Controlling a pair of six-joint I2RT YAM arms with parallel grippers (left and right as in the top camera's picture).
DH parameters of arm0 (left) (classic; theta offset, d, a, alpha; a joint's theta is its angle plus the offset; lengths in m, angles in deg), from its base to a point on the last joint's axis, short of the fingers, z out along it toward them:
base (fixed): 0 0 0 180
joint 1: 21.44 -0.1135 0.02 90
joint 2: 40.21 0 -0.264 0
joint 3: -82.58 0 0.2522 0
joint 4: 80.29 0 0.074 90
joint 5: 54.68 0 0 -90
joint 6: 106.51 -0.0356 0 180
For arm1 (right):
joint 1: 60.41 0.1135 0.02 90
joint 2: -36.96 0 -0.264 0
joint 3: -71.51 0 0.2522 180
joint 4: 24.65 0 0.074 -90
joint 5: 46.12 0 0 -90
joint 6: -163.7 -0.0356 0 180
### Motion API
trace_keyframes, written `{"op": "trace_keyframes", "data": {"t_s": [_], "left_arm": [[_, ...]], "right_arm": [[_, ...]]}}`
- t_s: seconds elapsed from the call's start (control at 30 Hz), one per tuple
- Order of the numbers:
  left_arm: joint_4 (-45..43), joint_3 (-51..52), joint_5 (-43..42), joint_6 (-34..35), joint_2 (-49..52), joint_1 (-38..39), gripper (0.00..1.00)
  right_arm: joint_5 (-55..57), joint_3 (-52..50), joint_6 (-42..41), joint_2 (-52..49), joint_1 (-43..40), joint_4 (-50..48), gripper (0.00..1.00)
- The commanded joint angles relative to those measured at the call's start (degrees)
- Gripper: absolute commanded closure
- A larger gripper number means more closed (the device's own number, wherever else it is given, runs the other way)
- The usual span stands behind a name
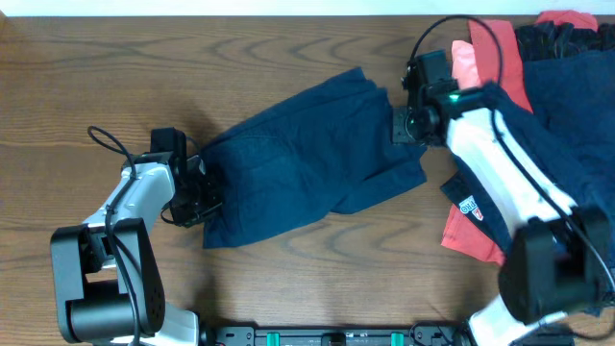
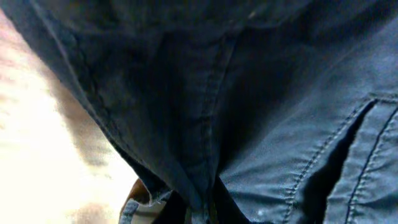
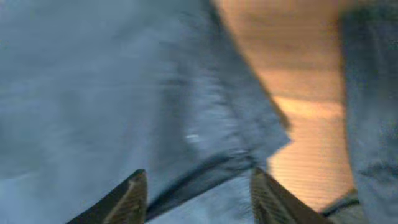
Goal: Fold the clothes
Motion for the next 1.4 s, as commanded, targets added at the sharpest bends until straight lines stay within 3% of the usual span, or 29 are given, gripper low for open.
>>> {"op": "trace_keyframes", "data": {"t_s": [0.0, 0.23, 0.33, 0.53, 0.63, 0.77, 0.87, 0.93, 1.13, 1.37], "left_arm": [[3.2, -2.5, -1.0, -1.8, -2.1, 0.0, 0.94], [15.0, -7.8, -1.0, -1.3, -9.7, 0.0, 0.94], [19.2, -10.0, -1.0, -1.3, -13.1, 0.0, 0.94], [28.0, -17.6, -2.6, -1.3, -19.1, 0.0, 0.94], [31.3, -22.4, -7.1, -1.3, -21.1, 0.0, 0.94], [32.0, -26.1, -14.4, -0.7, -23.4, 0.0, 0.93], [31.5, -26.3, -16.2, 0.8, -24.3, 0.1, 0.94], [31.3, -26.3, -16.2, 0.6, -24.1, 0.7, 0.94], [29.6, -26.3, -15.5, 0.6, -22.5, 4.1, 0.94], [26.9, -26.0, -15.3, 0.7, -18.7, 11.4, 0.94]], "right_arm": [[-13.5, 0.5, 7.7, 0.5, 3.6, -0.1, 0.54], [-19.8, 0.4, 10.4, -5.1, 11.8, -0.8, 0.70], [-22.4, 0.4, 10.4, -9.3, 16.0, -2.1, 0.73], [-24.2, 0.4, 10.3, -18.2, 24.7, -7.6, 0.73], [-25.0, 0.5, 10.3, -21.5, 29.1, -13.0, 0.68], [-27.9, 0.5, 9.6, -22.4, 34.2, -20.2, 0.66], [-27.5, 2.0, 9.6, -22.0, 36.5, -21.1, 0.59], [-24.3, 3.9, 9.3, -21.3, 36.3, -19.4, 0.52], [-8.7, 10.1, 7.1, -15.4, 28.9, -8.6, 0.43], [-5.9, 9.7, 7.8, -13.5, 17.6, 2.2, 0.48]]}}
